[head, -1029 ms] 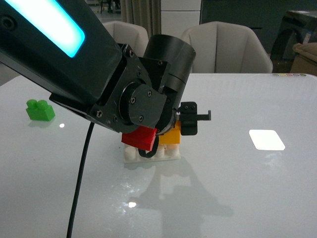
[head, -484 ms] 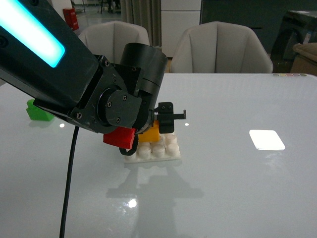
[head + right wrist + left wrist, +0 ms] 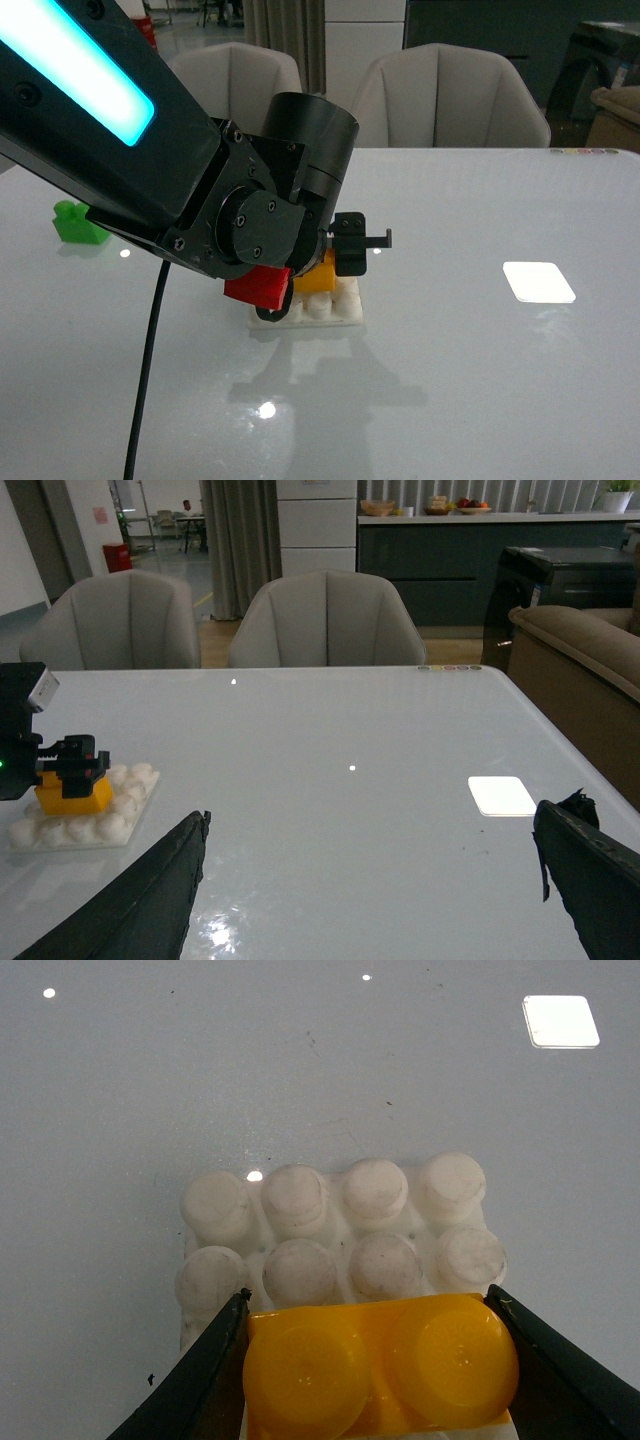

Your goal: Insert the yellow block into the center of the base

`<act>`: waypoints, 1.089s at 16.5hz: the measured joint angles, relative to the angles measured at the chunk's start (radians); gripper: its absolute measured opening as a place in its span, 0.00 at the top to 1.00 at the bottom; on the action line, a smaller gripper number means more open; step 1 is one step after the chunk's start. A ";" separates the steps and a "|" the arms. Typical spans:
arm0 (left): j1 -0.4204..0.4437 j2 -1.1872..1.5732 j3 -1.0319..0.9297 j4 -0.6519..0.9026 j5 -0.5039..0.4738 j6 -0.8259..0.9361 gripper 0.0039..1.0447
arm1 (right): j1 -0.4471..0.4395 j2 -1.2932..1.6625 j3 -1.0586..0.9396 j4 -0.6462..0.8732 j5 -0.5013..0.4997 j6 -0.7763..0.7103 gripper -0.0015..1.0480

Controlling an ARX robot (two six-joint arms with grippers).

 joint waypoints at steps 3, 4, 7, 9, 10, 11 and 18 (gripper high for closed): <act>0.000 0.000 -0.007 0.009 -0.006 -0.006 0.42 | 0.000 0.000 0.000 0.000 0.000 0.000 0.06; 0.000 0.000 -0.010 0.013 -0.004 -0.006 0.42 | 0.000 0.000 0.000 0.000 0.000 0.000 0.06; 0.011 0.000 -0.018 0.025 0.033 0.002 0.42 | 0.000 0.000 0.000 0.000 0.000 0.000 0.06; 0.013 0.013 -0.023 0.017 0.063 0.011 0.42 | 0.000 0.000 0.000 0.000 0.000 0.000 0.06; 0.011 0.015 -0.023 0.016 0.064 0.018 0.42 | 0.000 0.000 0.000 0.000 0.000 0.000 0.06; 0.011 0.015 -0.023 0.017 0.065 0.022 0.42 | 0.000 0.000 0.000 0.000 0.000 0.000 0.06; -0.001 0.017 -0.022 0.033 0.086 0.040 0.04 | 0.000 0.000 0.000 0.000 0.000 0.000 0.06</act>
